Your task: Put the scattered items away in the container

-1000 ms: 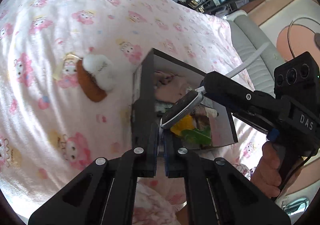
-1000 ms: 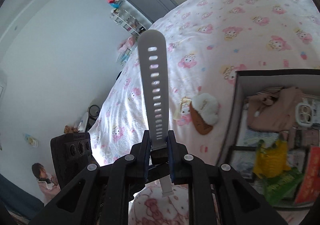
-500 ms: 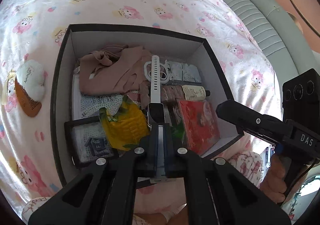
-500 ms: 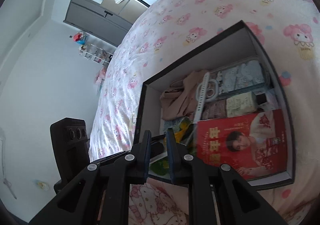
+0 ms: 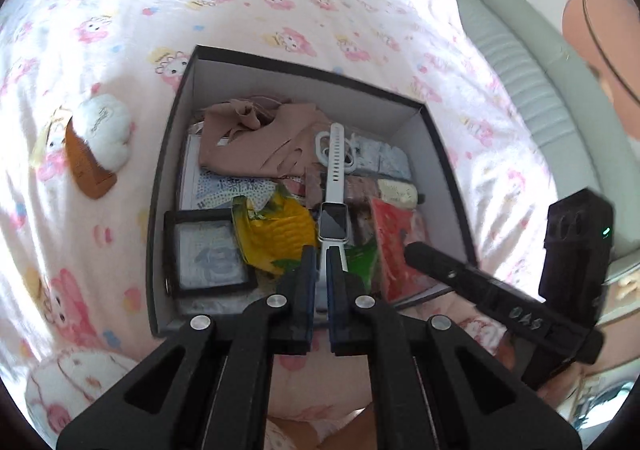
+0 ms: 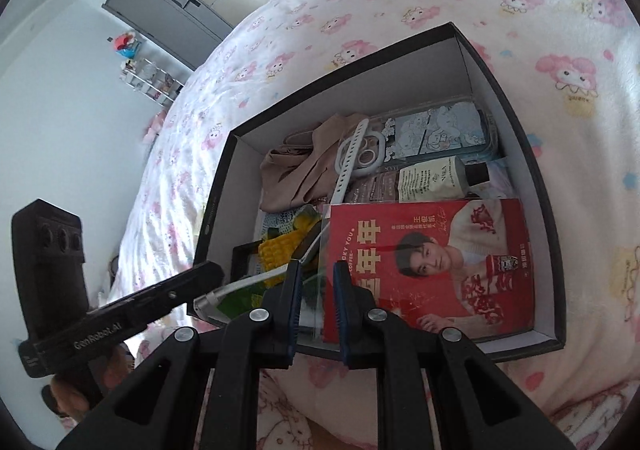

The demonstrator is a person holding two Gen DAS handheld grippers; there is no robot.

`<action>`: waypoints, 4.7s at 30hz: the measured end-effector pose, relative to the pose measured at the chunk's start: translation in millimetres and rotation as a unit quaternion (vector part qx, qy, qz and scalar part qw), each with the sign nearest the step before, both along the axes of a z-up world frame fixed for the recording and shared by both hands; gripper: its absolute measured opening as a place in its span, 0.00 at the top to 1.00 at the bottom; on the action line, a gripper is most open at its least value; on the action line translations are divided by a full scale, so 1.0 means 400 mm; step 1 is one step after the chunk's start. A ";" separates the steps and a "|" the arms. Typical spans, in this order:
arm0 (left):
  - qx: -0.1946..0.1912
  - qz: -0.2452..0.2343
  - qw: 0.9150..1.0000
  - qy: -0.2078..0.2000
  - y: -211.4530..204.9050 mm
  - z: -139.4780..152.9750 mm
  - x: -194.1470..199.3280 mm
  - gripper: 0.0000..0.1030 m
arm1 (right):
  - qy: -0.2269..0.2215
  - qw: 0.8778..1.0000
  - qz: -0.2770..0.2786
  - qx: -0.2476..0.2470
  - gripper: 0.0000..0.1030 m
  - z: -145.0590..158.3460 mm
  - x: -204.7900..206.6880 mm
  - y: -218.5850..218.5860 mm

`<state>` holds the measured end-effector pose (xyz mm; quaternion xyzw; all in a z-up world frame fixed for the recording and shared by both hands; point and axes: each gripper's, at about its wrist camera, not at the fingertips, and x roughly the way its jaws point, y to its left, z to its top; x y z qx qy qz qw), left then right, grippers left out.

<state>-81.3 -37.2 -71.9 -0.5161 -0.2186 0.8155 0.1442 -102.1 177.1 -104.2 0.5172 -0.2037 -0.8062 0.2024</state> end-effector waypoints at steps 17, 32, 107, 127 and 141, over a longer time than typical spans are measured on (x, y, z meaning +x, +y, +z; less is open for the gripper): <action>-0.035 -0.007 0.999 0.007 0.022 0.006 0.013 0.96 | 0.005 1.000 -0.002 0.015 0.87 0.016 0.080 -0.052; -0.009 -0.008 0.999 0.052 -0.029 0.105 0.141 0.82 | 0.055 0.996 0.044 0.052 0.79 0.140 0.155 -0.149; 0.104 0.160 0.977 -0.095 -0.703 -0.362 -0.166 0.75 | -0.128 0.985 0.017 0.113 0.64 -0.267 -0.308 -0.769; 0.178 0.190 0.960 -0.104 -0.737 -0.437 -0.204 0.80 | -0.145 0.982 0.107 0.051 0.56 -0.274 -0.313 -0.831; 0.203 0.317 0.925 -0.046 -0.827 -0.357 0.093 0.87 | -0.127 0.957 0.255 0.051 0.56 -0.180 -0.203 -0.963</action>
